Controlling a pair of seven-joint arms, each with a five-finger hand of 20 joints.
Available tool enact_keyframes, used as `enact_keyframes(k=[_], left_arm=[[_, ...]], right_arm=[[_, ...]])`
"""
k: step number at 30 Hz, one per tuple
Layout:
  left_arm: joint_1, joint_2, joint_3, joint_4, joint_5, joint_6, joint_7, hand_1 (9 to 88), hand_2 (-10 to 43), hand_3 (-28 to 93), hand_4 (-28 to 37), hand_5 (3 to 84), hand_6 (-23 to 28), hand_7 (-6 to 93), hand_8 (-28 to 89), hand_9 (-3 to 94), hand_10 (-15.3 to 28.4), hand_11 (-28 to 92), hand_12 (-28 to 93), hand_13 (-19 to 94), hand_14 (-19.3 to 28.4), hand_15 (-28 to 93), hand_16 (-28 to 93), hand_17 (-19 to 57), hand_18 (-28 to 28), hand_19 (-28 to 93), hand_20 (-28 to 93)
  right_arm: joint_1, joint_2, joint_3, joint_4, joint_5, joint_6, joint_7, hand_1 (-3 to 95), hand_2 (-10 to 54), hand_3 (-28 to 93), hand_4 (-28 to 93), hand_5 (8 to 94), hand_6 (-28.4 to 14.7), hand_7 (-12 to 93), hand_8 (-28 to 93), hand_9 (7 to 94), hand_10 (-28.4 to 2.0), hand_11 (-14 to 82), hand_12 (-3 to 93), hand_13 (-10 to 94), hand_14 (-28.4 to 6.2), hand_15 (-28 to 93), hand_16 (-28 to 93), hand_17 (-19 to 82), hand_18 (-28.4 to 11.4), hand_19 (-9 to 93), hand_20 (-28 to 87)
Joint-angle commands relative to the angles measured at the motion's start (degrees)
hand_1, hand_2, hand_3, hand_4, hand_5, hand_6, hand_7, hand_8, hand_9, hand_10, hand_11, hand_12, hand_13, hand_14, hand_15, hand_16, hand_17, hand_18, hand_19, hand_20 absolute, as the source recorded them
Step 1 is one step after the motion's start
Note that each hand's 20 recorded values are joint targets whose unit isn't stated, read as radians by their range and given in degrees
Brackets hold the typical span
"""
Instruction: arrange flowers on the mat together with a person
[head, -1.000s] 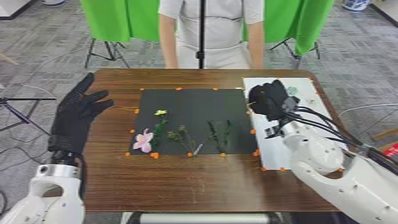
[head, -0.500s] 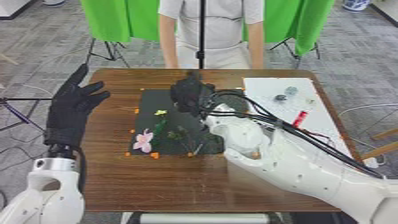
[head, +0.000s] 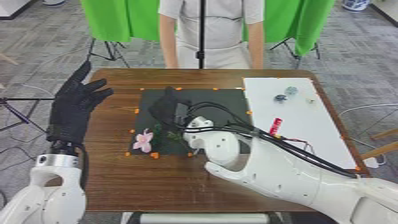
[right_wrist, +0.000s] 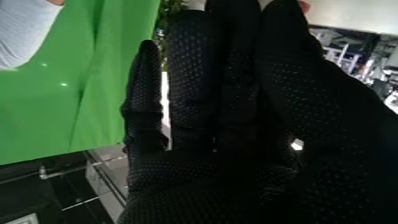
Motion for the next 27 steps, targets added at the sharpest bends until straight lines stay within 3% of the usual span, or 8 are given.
enact_keyframes(k=[1,7,14,21,27], left_arm=[[1.56,-0.28,-0.66,-0.12,0.28,-0.36,-0.58,22.1,3.1,77,-28.3,31.1,3.5,8.2,-8,35.0,18.6,26,11,26,26.4,56,-10,-6.3,23.7,50,18],[1.92,-0.32,-1.05,-0.28,0.29,-0.32,-0.65,22.1,3.2,77,-28.3,31.1,3.5,8.3,-8,34.9,18.5,26,11,26,26.4,56,-10,-6.3,23.7,50,18],[1.93,-0.25,-1.05,-0.28,0.31,-0.22,-0.78,22.2,3.2,77,-28.3,31.1,3.6,8.2,-8,34.9,18.5,26,11,26,26.3,56,-10,-6.3,23.7,50,18],[2.39,-0.38,-1.25,-0.3,0.15,-0.1,-0.9,22.3,3.2,77,-28.3,31.1,3.6,8.1,-7,34.9,18.5,26,11,26,26.3,56,-10,-6.3,23.7,50,18],[3.48,-0.38,-1.67,-0.65,0.18,0.3,-0.49,22.4,3.2,77,-28.3,31.1,3.5,8.2,-7,34.9,18.5,26,11,26,26.3,56,-10,-6.3,23.7,50,18]], right_arm=[[0.55,2.22,-0.96,-0.98,-2.77,-2.38,0.43,53.7,-9.5,67,-28,75.2,7.0,28,-4,80.2,-5.1,20.8,41.8,66,-5.2,58,31,19,-15.6,67,29],[0.69,2.94,-1.0,-2.08,-2.9,-4.76,-0.35,51.1,-9.5,68,-28,71.6,6.8,27,-6,73.8,-6.0,21.2,39.4,60,-6.7,59,27,16,-16.0,64,29],[0.44,2.8,0.49,-2.64,-3.16,-6.35,-2.21,43.6,-9.5,74,-28,67.8,6.5,25,-6,64.0,-8.4,35.0,28.0,55,-8.7,64,19,14,-17.0,62,31],[1.08,3.25,0.24,-3.47,-2.44,-7.72,-2.05,40.1,-9.5,78,-28,67.0,6.1,24,-7,62.0,-9.8,39.5,23.5,54,-9.2,64,18,13,-17.5,62,32],[0.86,3.63,1.2,-4.31,-1.56,-9.55,-2.57,35.3,-9.5,82,-28,64.6,5.8,23,-16,60.0,-10.5,40.3,21.8,53,-10.1,65,18,12,-18.1,61,33]])
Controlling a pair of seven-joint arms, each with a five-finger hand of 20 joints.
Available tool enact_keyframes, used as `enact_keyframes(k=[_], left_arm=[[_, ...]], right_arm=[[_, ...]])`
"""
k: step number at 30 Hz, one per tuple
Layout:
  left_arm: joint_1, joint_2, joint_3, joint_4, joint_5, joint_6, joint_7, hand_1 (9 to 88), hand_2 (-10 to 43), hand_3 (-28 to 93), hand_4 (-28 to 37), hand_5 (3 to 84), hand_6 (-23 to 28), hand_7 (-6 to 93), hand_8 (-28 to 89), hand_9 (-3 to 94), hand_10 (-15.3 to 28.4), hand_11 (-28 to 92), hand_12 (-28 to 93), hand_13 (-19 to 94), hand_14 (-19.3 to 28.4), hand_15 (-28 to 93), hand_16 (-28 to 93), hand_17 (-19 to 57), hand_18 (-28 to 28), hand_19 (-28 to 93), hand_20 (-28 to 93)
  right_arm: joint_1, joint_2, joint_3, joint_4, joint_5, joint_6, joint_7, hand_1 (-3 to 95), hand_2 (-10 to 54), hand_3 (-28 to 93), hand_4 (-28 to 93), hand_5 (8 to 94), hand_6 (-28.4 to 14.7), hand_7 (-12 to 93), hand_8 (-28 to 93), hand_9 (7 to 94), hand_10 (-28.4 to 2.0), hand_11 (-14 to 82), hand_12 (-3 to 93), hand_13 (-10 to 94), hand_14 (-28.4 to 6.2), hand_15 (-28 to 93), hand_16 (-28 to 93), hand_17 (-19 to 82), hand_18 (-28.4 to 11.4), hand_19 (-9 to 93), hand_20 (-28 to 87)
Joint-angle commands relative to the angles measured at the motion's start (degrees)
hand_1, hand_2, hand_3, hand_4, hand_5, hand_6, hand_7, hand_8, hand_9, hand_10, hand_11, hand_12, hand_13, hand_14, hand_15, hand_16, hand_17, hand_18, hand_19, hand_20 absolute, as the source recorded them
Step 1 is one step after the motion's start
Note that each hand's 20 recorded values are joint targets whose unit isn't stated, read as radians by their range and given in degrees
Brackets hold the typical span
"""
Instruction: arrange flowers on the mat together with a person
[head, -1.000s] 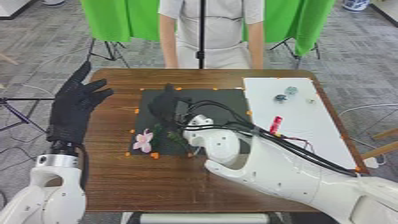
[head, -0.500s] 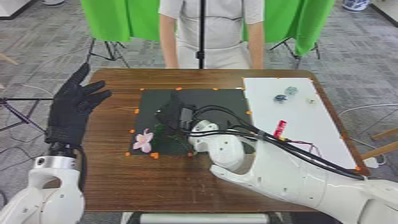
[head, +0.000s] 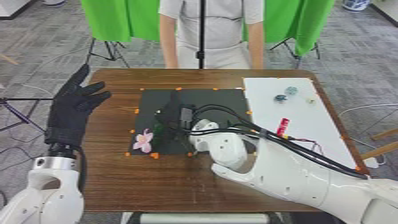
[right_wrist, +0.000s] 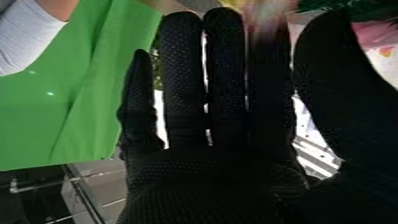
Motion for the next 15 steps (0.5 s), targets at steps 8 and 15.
enact_keyframes(k=[8,15], left_arm=[[2.71,-0.88,-0.48,-0.51,0.06,0.78,0.34,22.5,3.1,78,-28.3,31.0,3.5,8.4,-8,34.9,18.5,26,11,26,26.3,56,-10,-6.3,23.8,50,18],[4.3,-1.25,-0.92,-0.32,-0.93,1.73,1.85,22.3,3.2,77,-28.3,31.0,3.4,8.4,-8,34.7,18.4,26,11,26,26.4,56,-10,-6.3,23.8,50,18]], right_arm=[[1.71,1.17,1.21,-2.16,2.44,-2.46,1.27,31.6,-9.5,85,-28,62.7,4.6,22,-15,59.1,-11.4,40.1,21.7,51,-11.0,65,18,11,-18.7,61,34],[-4.1,0.69,12.25,-5.61,13.01,-4.49,4.83,31.4,-9.5,84,-28,62.5,4.0,21,-15,58.9,-12.7,39.2,21.4,51,-11.8,66,18,11,-19.1,61,34]])
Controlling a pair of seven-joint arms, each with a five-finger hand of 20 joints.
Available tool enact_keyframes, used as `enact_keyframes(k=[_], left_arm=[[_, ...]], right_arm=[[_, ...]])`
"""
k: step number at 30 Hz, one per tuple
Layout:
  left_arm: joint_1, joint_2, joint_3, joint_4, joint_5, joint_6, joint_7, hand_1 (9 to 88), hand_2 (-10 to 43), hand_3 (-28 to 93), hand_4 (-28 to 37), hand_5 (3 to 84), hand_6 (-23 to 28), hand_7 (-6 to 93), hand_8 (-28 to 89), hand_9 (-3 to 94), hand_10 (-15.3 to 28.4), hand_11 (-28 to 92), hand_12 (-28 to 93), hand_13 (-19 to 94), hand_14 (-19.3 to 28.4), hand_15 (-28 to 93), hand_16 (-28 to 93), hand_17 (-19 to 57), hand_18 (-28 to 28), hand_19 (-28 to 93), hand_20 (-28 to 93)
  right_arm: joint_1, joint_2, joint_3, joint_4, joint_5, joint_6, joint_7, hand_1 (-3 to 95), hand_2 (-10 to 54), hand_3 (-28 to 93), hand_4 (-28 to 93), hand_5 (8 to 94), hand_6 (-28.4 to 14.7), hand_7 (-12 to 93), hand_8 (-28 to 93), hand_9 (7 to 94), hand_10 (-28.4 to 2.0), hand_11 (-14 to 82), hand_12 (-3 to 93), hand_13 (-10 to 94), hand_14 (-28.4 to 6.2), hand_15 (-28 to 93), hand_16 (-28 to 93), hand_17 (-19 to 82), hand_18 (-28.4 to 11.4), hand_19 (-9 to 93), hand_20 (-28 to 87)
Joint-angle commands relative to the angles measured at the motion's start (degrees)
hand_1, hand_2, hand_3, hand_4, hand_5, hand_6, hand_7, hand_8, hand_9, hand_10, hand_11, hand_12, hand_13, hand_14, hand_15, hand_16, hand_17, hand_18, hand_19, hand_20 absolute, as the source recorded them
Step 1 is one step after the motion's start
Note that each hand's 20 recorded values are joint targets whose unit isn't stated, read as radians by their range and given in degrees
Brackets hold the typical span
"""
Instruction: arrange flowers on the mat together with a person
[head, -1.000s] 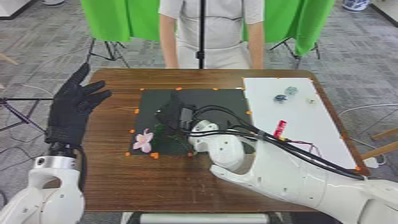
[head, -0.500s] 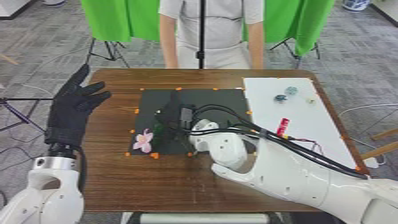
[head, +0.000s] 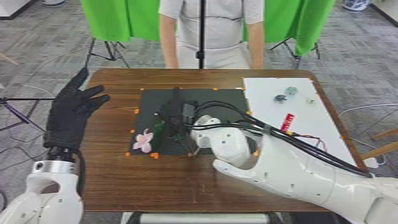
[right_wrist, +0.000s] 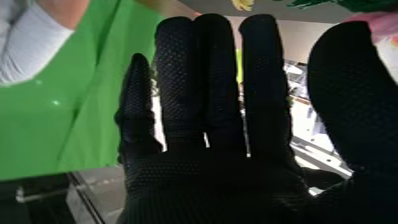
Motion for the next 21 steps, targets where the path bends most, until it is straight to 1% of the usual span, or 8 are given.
enact_keyframes(k=[1,3,5,9,11,14,17,21], left_arm=[[2.71,-1.06,-0.42,0.1,-0.81,1.52,1.51,22.1,3.2,77,-28.3,31.0,3.4,8.5,-8,34.7,18.4,26,11,26,26.4,56,-10,-6.3,23.8,50,18],[2.34,-0.82,-0.14,0.39,-0.88,1.32,1.52,22.1,3.2,77,-28.3,31.0,3.5,8.5,-8,34.6,18.4,26,11,26,26.4,56,-10,-6.3,23.8,50,18],[2.77,-0.8,-0.18,0.2,-1.06,1.68,2.04,22.0,3.3,77,-28.3,31.1,3.5,8.4,-8,34.6,18.4,26,11,26,26.4,56,-10,-6.3,23.8,50,18],[2.35,-0.37,0.2,0.43,-1.22,2.03,2.3,21.7,3.4,77,-28.3,31.1,3.5,8.4,-8,34.7,18.5,26,11,26,26.4,56,-10,-6.3,23.8,50,18],[2.0,-0.16,0.46,0.58,-1.23,2.1,2.68,21.6,3.4,77,-28.3,31.1,3.5,8.4,-8,34.7,18.4,26,11,26,26.4,56,-10,-6.3,23.8,50,18],[1.78,-0.33,0.54,0.75,-0.95,1.96,2.41,21.4,3.4,77,-28.3,31.2,3.4,8.4,-8,34.5,18.3,26,11,26,26.2,56,-10,-6.4,23.6,50,18],[1.67,-0.03,0.76,0.91,0.04,2.53,2.05,21.2,3.5,77,-28.3,31.2,3.3,8.3,-8,34.4,18.1,25,11,26,26.0,55,-10,-6.6,23.4,50,18],[1.94,0.19,0.96,1.04,0.04,2.48,2.16,20.9,3.3,78,-28.3,31.1,3.2,8.3,-8,33.2,17.4,24,10,24,25.0,53,-10,-7.0,23.2,48,18]], right_arm=[[-6.6,-0.4,14.11,-4.97,13.19,-2.78,4.72,31.4,-9.5,84,-28,62.4,3.9,21,-15,58.9,-12.7,39.1,21.4,51,-11.9,66,18,11,-19.2,61,34],[-10.1,0.29,19.35,-7.72,20.64,-1.37,7.17,30.5,-8.6,84,-26,62.3,3.1,21,-15,59.1,-13.7,37.2,20.9,51,-12.7,66,17,11,-19.3,61,34],[-13.97,0.46,25.09,-9.44,23.31,0.01,5.98,29.7,-7.3,84,-26,61.4,2.1,20,-14,59.0,-14.2,35.7,20.5,51,-13.3,65,17,11,-19.3,61,34],[-21.66,2.53,36.43,-14.11,39.4,3.0,5.57,25.5,-3.0,82,-25,57.9,1.1,18,-13,56.2,-15.7,27.8,18.2,48,-15.6,63,15,10,-19.7,60,32],[-26.9,2.53,43.97,-16.03,48.69,2.54,3.75,23.5,-1.3,82,-25,54.3,0.5,17,-12,53.6,-15.6,24.3,17.4,46,-16.5,61,14,8,-19.7,57,30],[-34.89,0.61,56.91,-16.57,69.57,-3.69,0.69,22.3,0.5,81,-25,50.5,0.7,16,-12,49.6,-15.2,20.6,16.9,42,-17.3,57,12,5,-19.8,52,27],[-41.63,0.29,64.7,-16.88,77.33,-5.08,-2.93,21.6,1.9,81,-25,46.8,1.0,16,-12,46.4,-14.4,18.2,16.7,36,-18.7,53,11,3,-19.7,48,25],[-48.22,0.07,70.43,-17.04,87.77,-1.93,-5.65,20.6,2.4,81,-26,44.8,2.1,16,-12,44.6,-14.5,15.7,16.8,34,-19.0,48,11,1,-19.7,44,24]])
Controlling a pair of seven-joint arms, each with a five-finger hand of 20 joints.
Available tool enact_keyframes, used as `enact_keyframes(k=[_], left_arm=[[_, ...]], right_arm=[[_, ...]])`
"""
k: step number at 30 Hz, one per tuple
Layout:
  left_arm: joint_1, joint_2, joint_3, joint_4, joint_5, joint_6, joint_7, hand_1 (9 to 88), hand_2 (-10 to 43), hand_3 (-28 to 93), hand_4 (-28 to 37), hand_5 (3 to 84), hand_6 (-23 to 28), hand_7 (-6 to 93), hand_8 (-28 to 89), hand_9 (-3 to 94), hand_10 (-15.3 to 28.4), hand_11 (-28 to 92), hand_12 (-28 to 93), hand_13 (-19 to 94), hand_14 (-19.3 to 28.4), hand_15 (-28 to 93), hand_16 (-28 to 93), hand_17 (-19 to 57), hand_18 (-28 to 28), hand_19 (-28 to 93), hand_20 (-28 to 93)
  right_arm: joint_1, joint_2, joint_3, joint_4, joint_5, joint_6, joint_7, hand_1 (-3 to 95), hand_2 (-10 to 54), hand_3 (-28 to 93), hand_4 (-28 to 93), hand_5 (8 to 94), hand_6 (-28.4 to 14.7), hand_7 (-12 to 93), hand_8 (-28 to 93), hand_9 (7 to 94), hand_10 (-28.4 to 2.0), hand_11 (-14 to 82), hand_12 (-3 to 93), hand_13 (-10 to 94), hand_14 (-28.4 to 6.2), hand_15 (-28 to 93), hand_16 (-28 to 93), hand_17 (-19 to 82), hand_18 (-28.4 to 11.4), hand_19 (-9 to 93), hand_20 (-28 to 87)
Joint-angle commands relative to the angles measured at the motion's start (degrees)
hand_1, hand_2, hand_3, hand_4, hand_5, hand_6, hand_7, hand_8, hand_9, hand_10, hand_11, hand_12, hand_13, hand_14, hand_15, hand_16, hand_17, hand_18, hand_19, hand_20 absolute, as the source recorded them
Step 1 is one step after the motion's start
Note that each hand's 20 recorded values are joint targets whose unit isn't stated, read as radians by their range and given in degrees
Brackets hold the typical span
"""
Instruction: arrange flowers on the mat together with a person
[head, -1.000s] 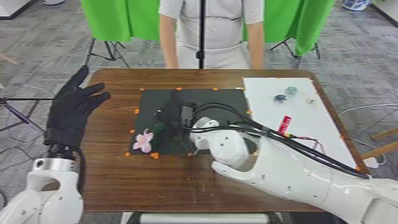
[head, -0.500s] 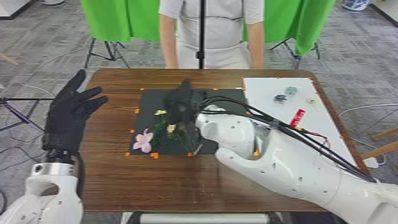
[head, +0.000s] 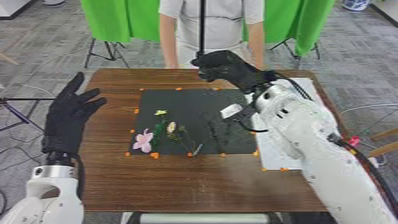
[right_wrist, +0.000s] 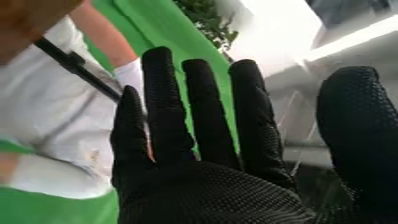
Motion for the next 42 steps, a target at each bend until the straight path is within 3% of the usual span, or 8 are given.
enact_keyframes(k=[1,7,12,19,22,25,30,42], left_arm=[[0.4,0.47,0.98,0.71,1.16,1.54,-0.19,20.9,3.2,78,-28.3,31.1,3.2,8.4,-8,33.0,17.2,23,10,24,24.8,52,-10,-7.1,23.2,48,18],[-0.5,-0.37,1.88,1.59,2.52,1.37,-0.72,20.8,3.0,78,-28.3,30.7,2.3,8.3,-8,31.9,16.4,22,11,24,24.3,51,-9,-7.5,22.9,47,17],[0.5,-0.84,2.15,1.76,2.08,1.6,0.55,20.7,2.8,78,-28.3,30.6,2.0,8.3,-8,31.7,16.3,22,11,23,24.1,50,-8,-7.6,22.8,46,17],[0.41,-1.44,1.84,1.86,2.74,0.39,-0.65,20.7,2.8,78,-28.3,31.5,2.6,8.6,-8,33.1,17.3,24,12,24,24.8,52,-8,-7.5,22.8,47,18],[0.74,-1.3,1.74,1.85,2.66,0.35,-0.23,20.8,2.9,78,-28.3,31.6,2.7,8.6,-8,33.4,17.5,25,12,24,24.9,52,-8,-7.4,22.9,47,18],[1.44,-0.35,1.89,1.65,1.64,1.5,1.19,20.8,2.9,78,-28.3,31.6,2.7,8.6,-8,33.4,17.6,25,11,24,24.9,52,-8,-7.3,23.0,47,18],[1.77,-0.1,1.87,1.6,1.3,1.9,1.76,20.9,2.9,78,-28.3,31.4,2.9,8.6,-8,33.0,17.4,24,11,24,25.0,52,-9,-7.3,22.9,47,18],[2.02,-0.43,1.41,1.34,1.94,1.11,0.47,21.0,2.9,78,-28.3,31.2,2.9,8.5,-8,33.3,17.5,25,11,25,24.8,51,-8,-7.2,23.1,48,18]], right_arm=[[-19.41,0.12,20.02,0.44,36.82,2.04,-3.54,20.5,2.4,81,-26,44.0,2.4,16,-12,44.1,-14.6,15.3,16.8,33,-18.8,47,11,1,-19.7,44,24],[-24.84,1.0,23.19,1.81,42.11,5.56,-5.97,19.3,2.9,81,-27,40.7,3.1,14,-11,41.7,-14.3,12.2,16.5,30,-18.7,42,12,1,-19.2,42,23],[-27.5,0.38,24.4,2.32,42.44,7.51,-8.72,18.6,3.6,81,-28,40.7,3.4,14,-11,41.3,-14.0,11.6,16.7,30,-18.7,41,14,1,-19.0,42,23],[-31.24,-2.02,26.34,0.77,40.88,5.33,-7.99,18.1,4.0,81,-28,40.3,3.6,15,-12,41.1,-14.1,11.6,17.0,30,-18.7,42,15,1,-19.0,43,24],[-33.04,-2.68,27.27,0.09,40.21,5.29,-7.94,18.0,4.1,81,-28,40.1,3.6,15,-12,40.9,-14.4,11.7,17.1,30,-18.7,42,15,0,-19.4,43,24],[-33.72,-2.9,27.62,0.16,40.25,5.86,-8.32,17.8,4.1,81,-28,40.0,3.6,14,-12,40.8,-14.4,11.7,17.1,30,-18.7,42,15,1,-19.5,43,24],[-34.4,-2.85,28.0,-0.12,40.24,5.88,-8.55,17.8,4.0,81,-28,40.0,3.7,14,-12,40.7,-14.4,11.8,17.1,30,-18.7,42,15,1,-19.5,43,24],[-34.63,-3.47,27.71,-0.31,40.48,5.18,-8.27,18.0,3.7,81,-28,39.9,3.9,15,-12,41.0,-14.3,12.0,17.0,30,-18.7,43,15,1,-19.4,43,24]])
